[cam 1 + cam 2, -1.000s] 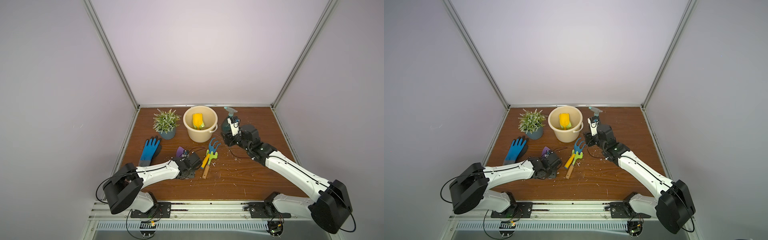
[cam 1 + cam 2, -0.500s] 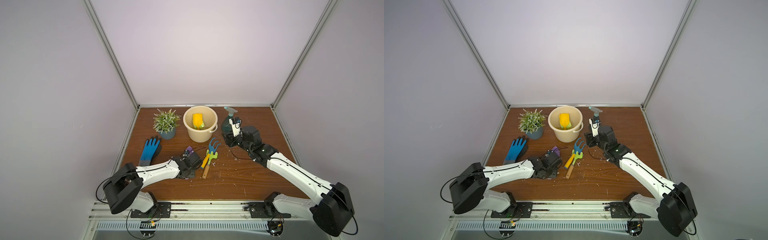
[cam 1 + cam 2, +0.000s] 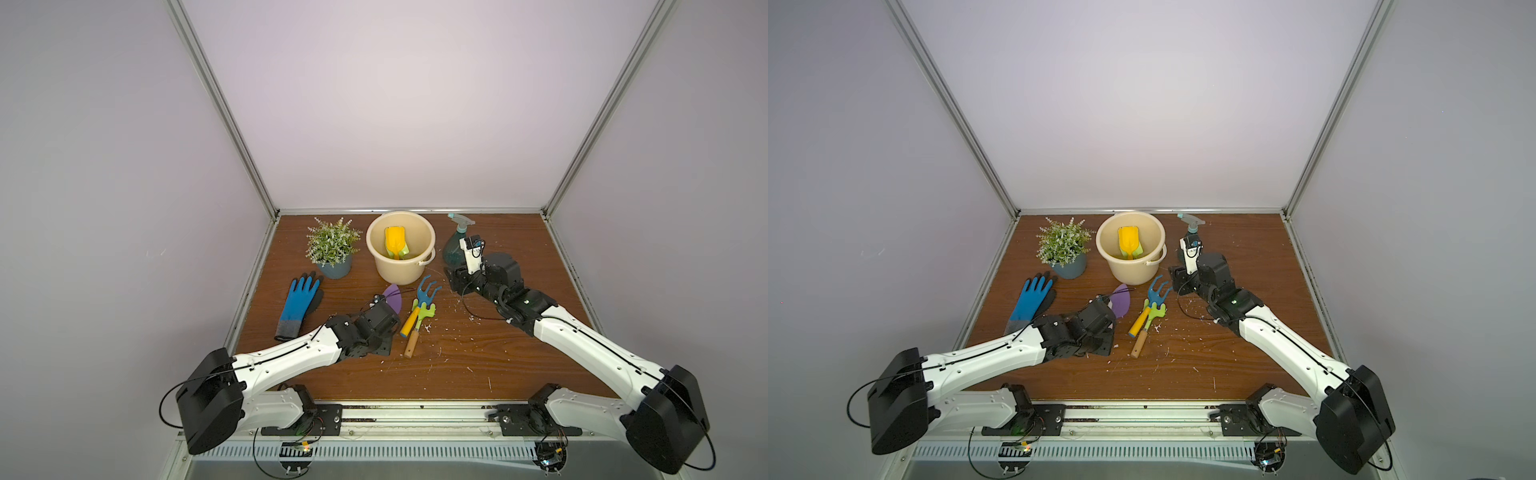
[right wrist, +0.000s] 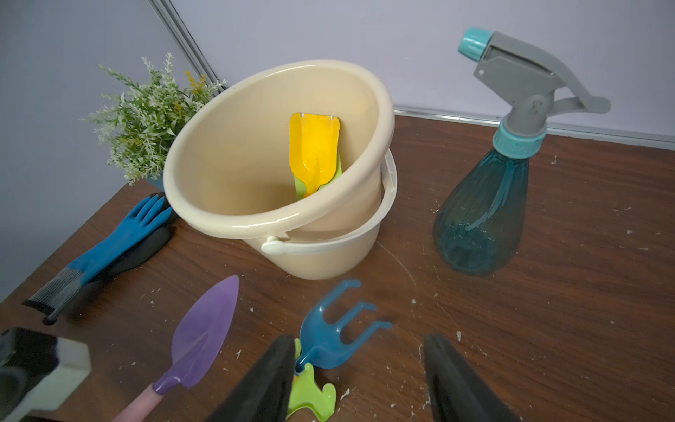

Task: Organize the gardening tools
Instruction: Pick up the gardening tool from the center of the board.

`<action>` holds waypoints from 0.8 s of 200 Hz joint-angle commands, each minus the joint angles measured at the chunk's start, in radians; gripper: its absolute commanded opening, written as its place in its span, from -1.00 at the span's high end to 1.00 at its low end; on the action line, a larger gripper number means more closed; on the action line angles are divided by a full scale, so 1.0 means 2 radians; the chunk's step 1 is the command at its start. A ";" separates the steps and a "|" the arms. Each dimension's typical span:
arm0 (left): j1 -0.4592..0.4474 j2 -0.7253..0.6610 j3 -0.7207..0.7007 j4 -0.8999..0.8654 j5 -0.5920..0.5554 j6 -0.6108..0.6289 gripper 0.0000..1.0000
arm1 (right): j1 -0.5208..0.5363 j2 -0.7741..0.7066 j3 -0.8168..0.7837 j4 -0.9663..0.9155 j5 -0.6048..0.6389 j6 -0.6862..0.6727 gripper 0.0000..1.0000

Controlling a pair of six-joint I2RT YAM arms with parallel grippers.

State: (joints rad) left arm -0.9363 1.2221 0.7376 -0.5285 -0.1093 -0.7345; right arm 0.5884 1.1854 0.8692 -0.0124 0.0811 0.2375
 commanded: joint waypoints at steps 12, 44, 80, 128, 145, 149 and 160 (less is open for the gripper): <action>-0.036 -0.003 0.040 0.016 0.012 0.065 1.00 | -0.010 -0.008 0.021 0.020 -0.018 0.018 -0.31; -0.043 -0.030 0.028 0.072 0.022 0.083 1.00 | -0.023 -0.004 0.036 0.017 -0.055 0.035 -0.32; -0.043 -0.051 0.021 0.128 -0.020 0.085 1.00 | -0.033 -0.016 0.042 0.023 -0.108 0.043 -0.37; -0.043 -0.007 0.055 0.216 -0.109 0.113 1.00 | -0.035 -0.013 0.033 0.075 -0.238 0.073 -0.39; -0.043 0.016 0.072 0.232 -0.120 0.120 1.00 | -0.034 -0.016 0.017 0.111 -0.254 0.097 -0.39; -0.043 0.021 0.075 0.236 -0.120 0.122 1.00 | -0.034 -0.016 0.015 0.116 -0.258 0.101 -0.39; -0.043 0.031 0.080 0.250 -0.118 0.125 1.00 | -0.034 -0.014 0.011 0.127 -0.266 0.108 -0.39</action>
State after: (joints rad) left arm -1.0149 1.2499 0.8474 -0.1448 -0.2852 -0.5304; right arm 0.5213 1.1851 0.9062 0.1123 -0.3355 0.3847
